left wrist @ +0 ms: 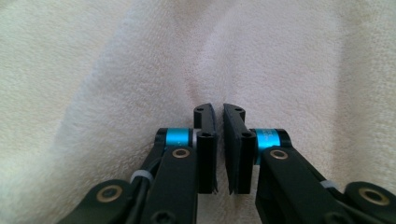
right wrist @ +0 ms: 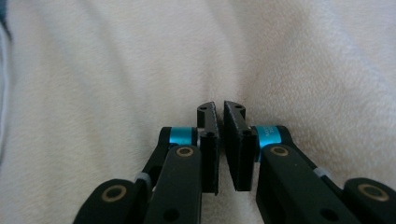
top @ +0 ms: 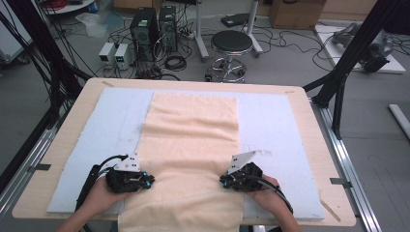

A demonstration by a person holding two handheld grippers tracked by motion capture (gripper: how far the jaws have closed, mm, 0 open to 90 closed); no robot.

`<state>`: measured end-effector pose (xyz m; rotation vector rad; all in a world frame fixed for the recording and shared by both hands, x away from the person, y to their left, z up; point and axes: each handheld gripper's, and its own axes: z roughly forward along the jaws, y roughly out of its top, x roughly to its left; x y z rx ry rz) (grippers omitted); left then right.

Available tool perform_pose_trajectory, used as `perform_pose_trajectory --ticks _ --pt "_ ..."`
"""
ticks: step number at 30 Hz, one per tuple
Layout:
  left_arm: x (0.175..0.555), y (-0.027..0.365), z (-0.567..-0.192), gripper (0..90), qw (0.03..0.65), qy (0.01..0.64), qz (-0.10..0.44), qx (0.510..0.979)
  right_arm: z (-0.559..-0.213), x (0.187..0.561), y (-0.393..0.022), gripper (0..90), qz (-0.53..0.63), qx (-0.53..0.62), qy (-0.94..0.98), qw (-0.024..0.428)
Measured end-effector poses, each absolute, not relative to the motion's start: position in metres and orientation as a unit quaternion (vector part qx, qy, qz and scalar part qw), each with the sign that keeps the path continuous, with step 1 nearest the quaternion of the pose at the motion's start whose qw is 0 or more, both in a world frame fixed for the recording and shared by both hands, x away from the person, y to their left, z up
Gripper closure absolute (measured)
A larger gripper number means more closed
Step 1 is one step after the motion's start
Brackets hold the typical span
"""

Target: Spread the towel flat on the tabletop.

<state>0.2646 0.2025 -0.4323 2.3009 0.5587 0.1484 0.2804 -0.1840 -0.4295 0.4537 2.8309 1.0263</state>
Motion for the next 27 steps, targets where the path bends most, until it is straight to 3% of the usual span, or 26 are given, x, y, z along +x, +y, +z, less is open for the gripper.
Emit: perform_pose_trajectory --ticks 10,13,16,20,24,26,27 --pt "0.223 0.209 -0.422 82.8 0.374 0.171 0.022 0.911 -0.420 0.237 -0.188 84.5 0.357 0.113 0.927 0.000" --pt "0.224 0.212 -0.414 65.9 0.394 0.179 0.034 0.901 -0.412 0.230 -0.189 68.6 0.367 0.107 0.924 -0.010" --pt "0.236 0.212 -0.407 59.8 0.413 0.191 0.051 0.889 -0.401 0.239 -0.193 59.9 0.374 0.125 0.919 0.033" --pt "0.254 0.205 -0.411 58.0 0.409 0.196 0.062 0.889 -0.401 0.261 -0.196 57.6 0.365 0.151 0.916 0.075" --pt "0.266 0.199 -0.424 53.6 0.387 0.196 0.036 0.900 -0.418 0.280 -0.198 54.8 0.345 0.172 0.921 0.065" --pt "0.266 0.196 -0.432 57.1 0.377 0.193 0.022 0.905 -0.426 0.283 -0.199 60.9 0.328 0.174 0.927 0.059" --pt "0.263 0.198 -0.434 59.7 0.385 0.189 0.039 0.903 -0.430 0.283 -0.199 64.3 0.327 0.175 0.927 0.052"
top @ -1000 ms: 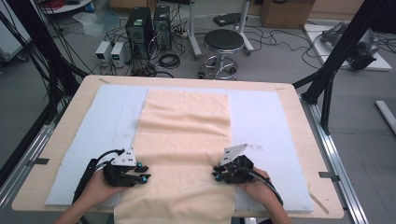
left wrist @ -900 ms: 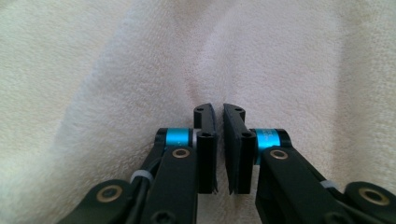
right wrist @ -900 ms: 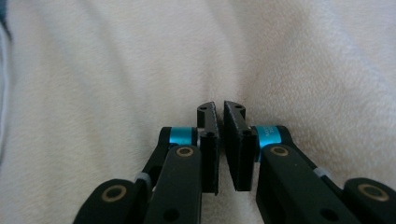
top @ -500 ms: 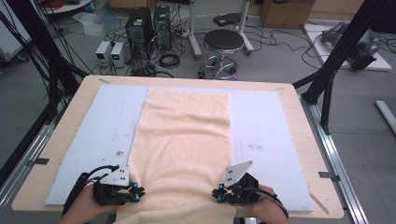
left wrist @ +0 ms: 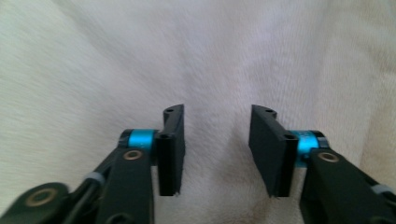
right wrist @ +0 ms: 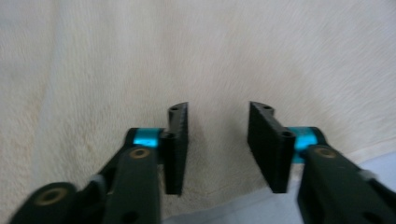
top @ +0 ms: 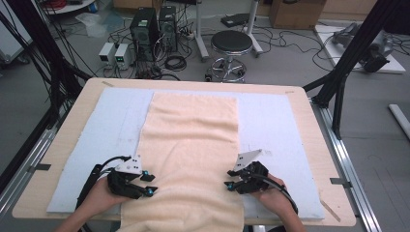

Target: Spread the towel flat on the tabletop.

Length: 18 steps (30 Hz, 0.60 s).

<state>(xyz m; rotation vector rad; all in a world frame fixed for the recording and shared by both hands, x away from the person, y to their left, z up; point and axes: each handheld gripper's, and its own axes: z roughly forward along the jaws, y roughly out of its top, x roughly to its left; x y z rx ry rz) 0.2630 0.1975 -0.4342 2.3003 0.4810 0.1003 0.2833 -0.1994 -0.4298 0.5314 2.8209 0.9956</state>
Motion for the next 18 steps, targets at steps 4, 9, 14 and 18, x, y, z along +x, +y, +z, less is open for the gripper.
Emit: perform_pose_trajectory --ticks 4,9,14,18 --pt "0.262 0.201 -0.433 78.1 0.384 0.197 0.036 0.901 -0.431 0.279 -0.204 84.0 0.343 0.170 0.923 0.045" --pt "0.249 0.198 -0.431 82.5 0.379 0.183 0.038 0.906 -0.427 0.271 -0.206 85.7 0.338 0.154 0.928 0.032" --pt "0.238 0.200 -0.430 80.7 0.381 0.173 0.026 0.908 -0.427 0.257 -0.211 82.1 0.348 0.141 0.927 0.010" --pt "0.240 0.203 -0.425 61.0 0.390 0.181 0.030 0.903 -0.420 0.255 -0.217 66.8 0.372 0.166 0.913 0.020"
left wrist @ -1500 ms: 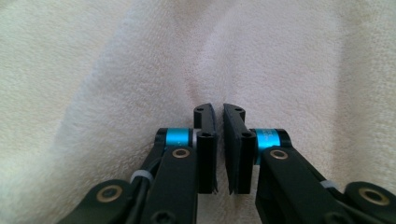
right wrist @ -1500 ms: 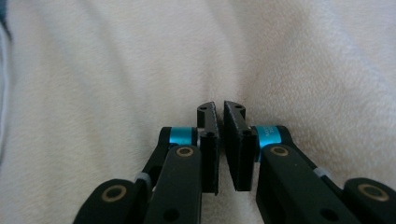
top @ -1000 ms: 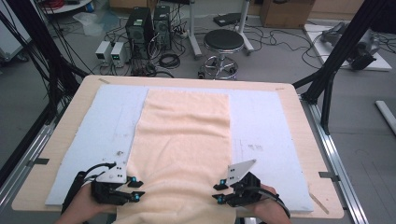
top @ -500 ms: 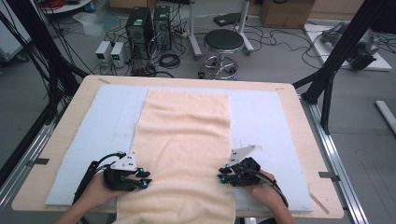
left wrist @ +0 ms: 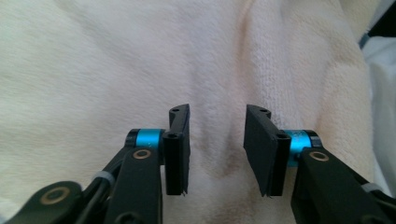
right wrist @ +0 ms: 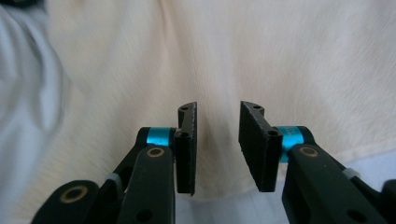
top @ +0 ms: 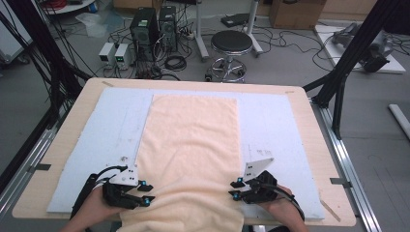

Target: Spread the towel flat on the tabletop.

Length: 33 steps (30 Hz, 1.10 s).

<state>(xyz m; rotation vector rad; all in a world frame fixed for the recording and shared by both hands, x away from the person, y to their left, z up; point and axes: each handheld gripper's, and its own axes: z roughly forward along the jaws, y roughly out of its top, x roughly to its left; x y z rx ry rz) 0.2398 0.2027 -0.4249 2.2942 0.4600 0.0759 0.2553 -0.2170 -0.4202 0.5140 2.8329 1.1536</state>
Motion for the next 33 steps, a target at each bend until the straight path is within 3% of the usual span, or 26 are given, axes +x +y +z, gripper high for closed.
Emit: perform_pose_trajectory --ticks 3,8,16,21,23,26,28,31,33 --pt "0.243 0.205 -0.422 61.3 0.397 0.185 0.036 0.898 -0.410 0.250 -0.212 64.9 0.395 0.149 0.906 0.030" --pt "0.242 0.204 -0.426 70.1 0.383 0.177 0.026 0.906 -0.416 0.249 -0.196 59.3 0.365 0.132 0.921 0.036" --pt "0.226 0.208 -0.410 65.3 0.427 0.167 0.029 0.888 -0.410 0.239 -0.189 59.5 0.404 0.112 0.908 0.009" --pt "0.221 0.198 -0.415 65.3 0.412 0.144 0.011 0.900 -0.414 0.234 -0.175 56.2 0.393 0.093 0.915 -0.009" --pt "0.221 0.193 -0.421 66.2 0.392 0.135 0.008 0.910 -0.421 0.232 -0.169 59.7 0.369 0.092 0.925 -0.004" --pt "0.220 0.191 -0.428 79.6 0.369 0.127 0.004 0.920 -0.425 0.228 -0.165 77.9 0.343 0.078 0.936 0.008" --pt "0.217 0.192 -0.426 82.7 0.370 0.119 -0.004 0.921 -0.425 0.226 -0.165 81.0 0.345 0.067 0.936 -0.008" --pt "0.206 0.199 -0.420 82.5 0.381 0.101 -0.009 0.919 -0.421 0.219 -0.167 76.5 0.351 0.046 0.935 -0.038" --pt "0.202 0.205 -0.416 77.7 0.394 0.100 -0.013 0.914 -0.415 0.216 -0.171 66.8 0.371 0.045 0.926 -0.051"
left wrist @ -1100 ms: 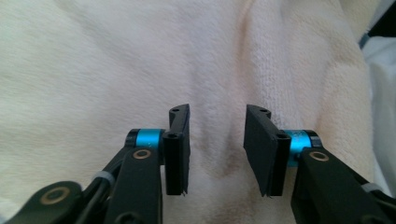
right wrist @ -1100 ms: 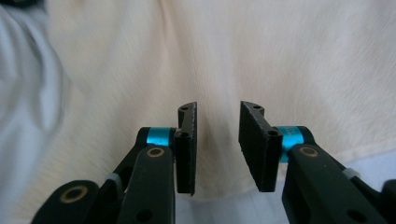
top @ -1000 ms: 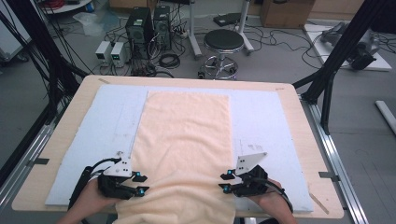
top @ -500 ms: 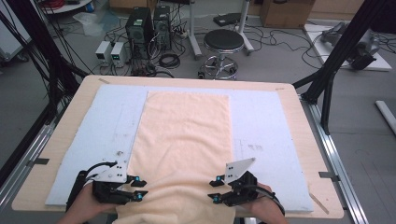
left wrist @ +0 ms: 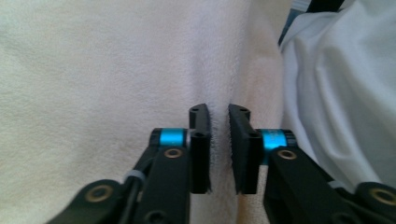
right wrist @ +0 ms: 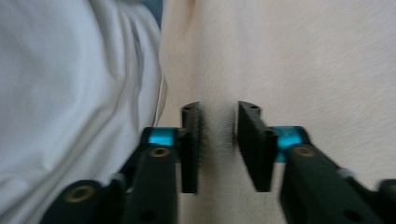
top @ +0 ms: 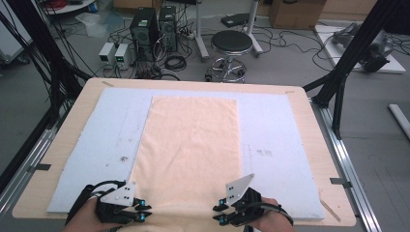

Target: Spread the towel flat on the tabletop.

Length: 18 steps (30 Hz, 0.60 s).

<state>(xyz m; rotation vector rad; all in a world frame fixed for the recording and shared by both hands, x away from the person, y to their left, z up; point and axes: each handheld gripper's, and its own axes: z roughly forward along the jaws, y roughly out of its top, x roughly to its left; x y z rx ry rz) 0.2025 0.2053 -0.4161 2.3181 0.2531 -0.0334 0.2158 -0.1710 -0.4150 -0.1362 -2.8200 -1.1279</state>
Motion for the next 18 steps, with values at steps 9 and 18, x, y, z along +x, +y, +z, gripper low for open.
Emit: perform_pose_trajectory --ticks 9,18 --pt "0.235 0.208 -0.418 58.6 0.406 0.180 0.052 0.894 -0.407 0.252 -0.193 53.5 -0.381 -0.139 -0.912 -0.067" --pt "0.267 0.207 -0.433 57.8 0.370 0.223 0.081 0.898 -0.431 0.290 -0.195 45.1 -0.326 -0.192 -0.924 -0.064"
